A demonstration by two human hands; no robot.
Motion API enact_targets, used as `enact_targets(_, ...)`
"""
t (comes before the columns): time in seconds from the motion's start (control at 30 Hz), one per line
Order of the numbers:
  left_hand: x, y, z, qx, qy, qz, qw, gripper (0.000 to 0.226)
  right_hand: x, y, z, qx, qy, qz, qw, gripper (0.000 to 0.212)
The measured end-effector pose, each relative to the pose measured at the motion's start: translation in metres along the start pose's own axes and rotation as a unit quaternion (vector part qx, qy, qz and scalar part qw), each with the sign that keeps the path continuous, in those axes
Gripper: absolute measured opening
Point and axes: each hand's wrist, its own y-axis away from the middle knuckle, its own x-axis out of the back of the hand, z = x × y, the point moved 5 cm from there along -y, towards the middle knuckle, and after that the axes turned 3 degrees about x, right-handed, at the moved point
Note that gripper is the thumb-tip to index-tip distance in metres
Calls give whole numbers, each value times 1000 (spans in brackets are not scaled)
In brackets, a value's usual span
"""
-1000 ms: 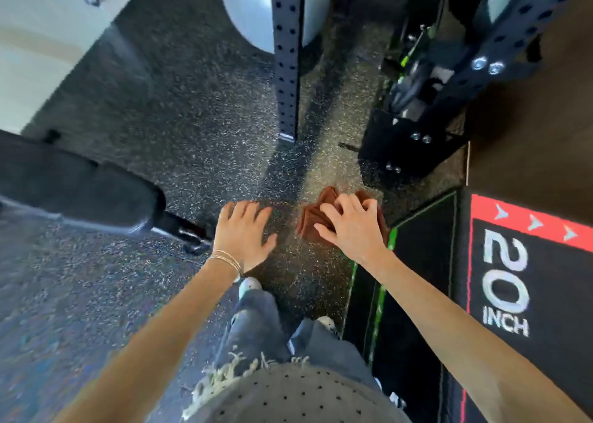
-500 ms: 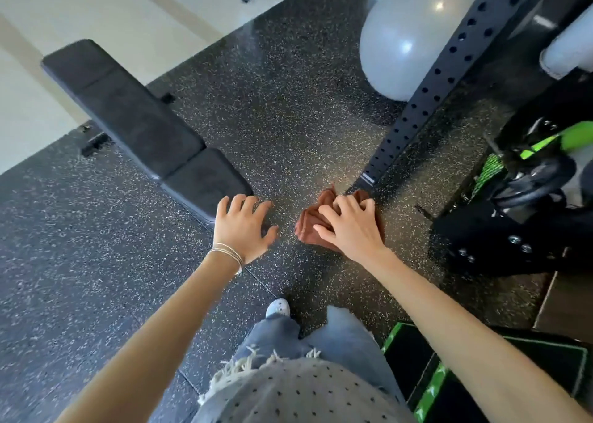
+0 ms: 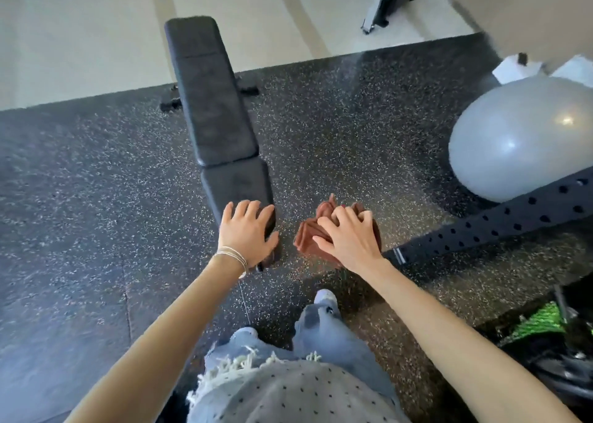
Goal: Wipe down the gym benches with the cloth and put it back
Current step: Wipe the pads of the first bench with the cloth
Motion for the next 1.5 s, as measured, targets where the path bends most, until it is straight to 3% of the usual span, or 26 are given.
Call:
enact_targets(0.23,6,-24,43,133,27,3,991,60,4,-51,63,139,3,-2,990,34)
enact_targets(0.33,-5,-19,43,187,33,-31,981,60,2,-73,70,185,-3,-7,983,32)
enact_targets(0.67,-33,-24,11,347,68,-45,934,60,-16,-156,38,344,-12,11,939,30)
enact_targets(1.0,-34,-74,-42,434,109,-51,893,59,-9,-268,-8,448,13,-5,894,30)
enact_targets(1.23,-54,-66,-60,541,130,-69,828,58,-26,-317,-48,546,28,-57,836,34)
enact_targets(1.5,-85,-75,-21,704,207,-85,674,62,-70,-340,-87,707,77,-91,697,36)
